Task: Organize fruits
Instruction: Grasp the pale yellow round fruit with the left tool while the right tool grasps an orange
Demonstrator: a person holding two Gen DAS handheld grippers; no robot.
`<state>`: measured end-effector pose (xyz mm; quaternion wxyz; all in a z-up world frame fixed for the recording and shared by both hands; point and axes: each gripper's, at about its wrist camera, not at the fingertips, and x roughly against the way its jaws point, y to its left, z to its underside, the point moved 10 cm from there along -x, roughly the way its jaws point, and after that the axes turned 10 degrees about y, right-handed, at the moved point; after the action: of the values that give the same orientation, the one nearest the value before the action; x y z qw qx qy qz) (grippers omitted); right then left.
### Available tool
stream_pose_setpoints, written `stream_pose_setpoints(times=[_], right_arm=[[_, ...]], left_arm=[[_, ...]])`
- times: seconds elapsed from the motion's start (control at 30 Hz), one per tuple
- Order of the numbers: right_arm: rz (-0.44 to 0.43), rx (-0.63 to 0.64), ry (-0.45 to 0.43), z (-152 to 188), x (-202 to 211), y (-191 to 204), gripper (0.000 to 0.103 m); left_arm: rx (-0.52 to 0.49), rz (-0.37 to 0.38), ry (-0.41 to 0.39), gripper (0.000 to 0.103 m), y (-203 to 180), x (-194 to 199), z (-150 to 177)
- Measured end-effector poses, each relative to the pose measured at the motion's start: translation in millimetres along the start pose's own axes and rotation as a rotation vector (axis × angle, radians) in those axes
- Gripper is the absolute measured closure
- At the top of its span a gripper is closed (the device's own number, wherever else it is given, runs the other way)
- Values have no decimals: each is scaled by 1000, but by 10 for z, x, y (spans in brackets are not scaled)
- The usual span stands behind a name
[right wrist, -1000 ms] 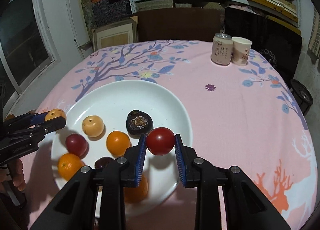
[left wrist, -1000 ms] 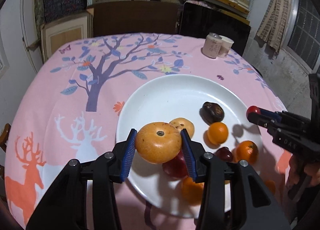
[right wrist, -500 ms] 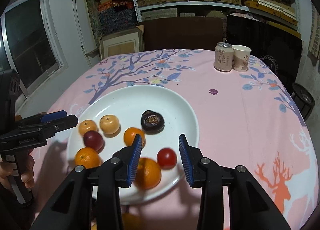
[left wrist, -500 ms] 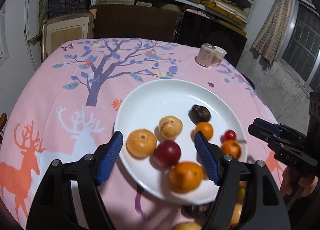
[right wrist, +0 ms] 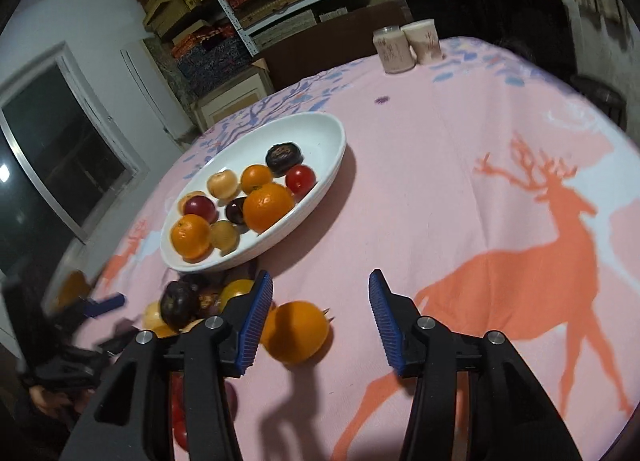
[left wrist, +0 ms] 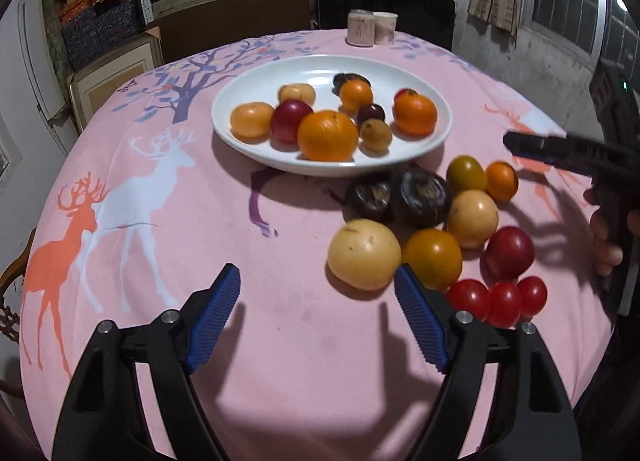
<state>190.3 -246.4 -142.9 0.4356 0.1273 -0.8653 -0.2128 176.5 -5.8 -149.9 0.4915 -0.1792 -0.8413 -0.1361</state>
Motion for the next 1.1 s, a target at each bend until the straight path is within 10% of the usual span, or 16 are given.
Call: stream_pose_setpoints(times=[0.3, 0.7, 1.1], right_arm=[[-61, -38, 10, 5, -14, -38, 52], [24, 103, 92, 174, -110, 193, 52], [219, 221, 177, 378, -256, 253, 57]], left_arm=[[-63, 28, 60, 58, -236, -269, -60], [202, 208, -99, 59, 137, 8, -159], [181, 217, -75, 59, 106, -56, -171]])
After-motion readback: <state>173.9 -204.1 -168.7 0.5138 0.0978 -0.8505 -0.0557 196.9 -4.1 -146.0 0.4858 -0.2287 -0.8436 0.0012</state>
